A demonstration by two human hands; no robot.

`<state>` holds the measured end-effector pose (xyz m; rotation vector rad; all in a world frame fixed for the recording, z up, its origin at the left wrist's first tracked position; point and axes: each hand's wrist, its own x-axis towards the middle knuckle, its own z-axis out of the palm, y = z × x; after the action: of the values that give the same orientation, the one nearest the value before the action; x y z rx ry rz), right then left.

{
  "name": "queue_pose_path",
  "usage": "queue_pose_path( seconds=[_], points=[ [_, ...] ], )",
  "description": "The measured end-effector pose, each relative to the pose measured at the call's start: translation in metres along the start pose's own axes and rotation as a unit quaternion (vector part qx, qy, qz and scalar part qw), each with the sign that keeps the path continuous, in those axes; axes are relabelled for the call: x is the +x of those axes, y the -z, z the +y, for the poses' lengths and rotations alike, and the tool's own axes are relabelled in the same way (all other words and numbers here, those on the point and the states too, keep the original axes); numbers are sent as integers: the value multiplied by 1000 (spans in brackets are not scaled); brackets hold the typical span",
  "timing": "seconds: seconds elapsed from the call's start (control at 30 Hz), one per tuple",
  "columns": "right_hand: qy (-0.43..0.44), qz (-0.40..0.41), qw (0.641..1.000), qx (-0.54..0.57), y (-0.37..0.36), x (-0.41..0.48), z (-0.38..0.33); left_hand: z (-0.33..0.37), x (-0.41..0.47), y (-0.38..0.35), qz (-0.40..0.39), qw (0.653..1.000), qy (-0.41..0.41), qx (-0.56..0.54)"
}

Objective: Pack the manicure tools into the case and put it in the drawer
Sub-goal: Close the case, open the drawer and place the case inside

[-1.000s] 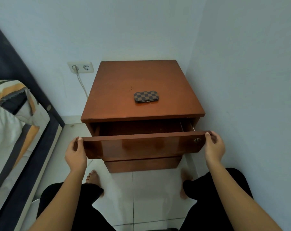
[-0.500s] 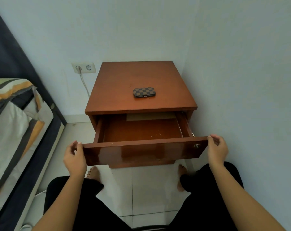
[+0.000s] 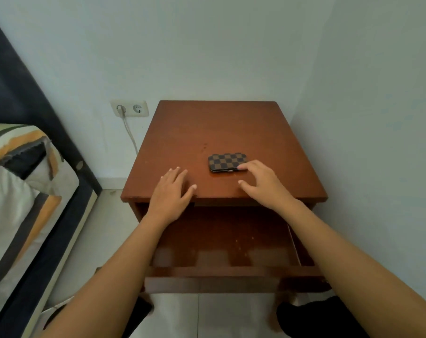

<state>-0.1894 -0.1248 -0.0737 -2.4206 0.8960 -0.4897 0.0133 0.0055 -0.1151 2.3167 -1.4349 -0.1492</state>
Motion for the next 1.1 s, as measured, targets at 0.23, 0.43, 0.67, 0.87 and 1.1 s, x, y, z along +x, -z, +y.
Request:
queue_pose_path(
  seconds=[0.23,0.43,0.67,0.87,1.1],
  points=[
    [27,-80,992,-91,-24,78,2,4,31,-20,-24,996,-5,84],
    [37,-94,989,-103,-27,84,12,0,29,-21,-6,996,-15,87],
    [36,-96,993,-63,-22,25,3,-1,28,-19,-25,996,-24,81],
    [102,-96,989,-46,-43,-48,-15,-2,25,-18,-43,996,-27,79],
    [6,-290,949,-127,-102,-41,4,-1,25,-18,-42,996,-26,79]
  ],
)
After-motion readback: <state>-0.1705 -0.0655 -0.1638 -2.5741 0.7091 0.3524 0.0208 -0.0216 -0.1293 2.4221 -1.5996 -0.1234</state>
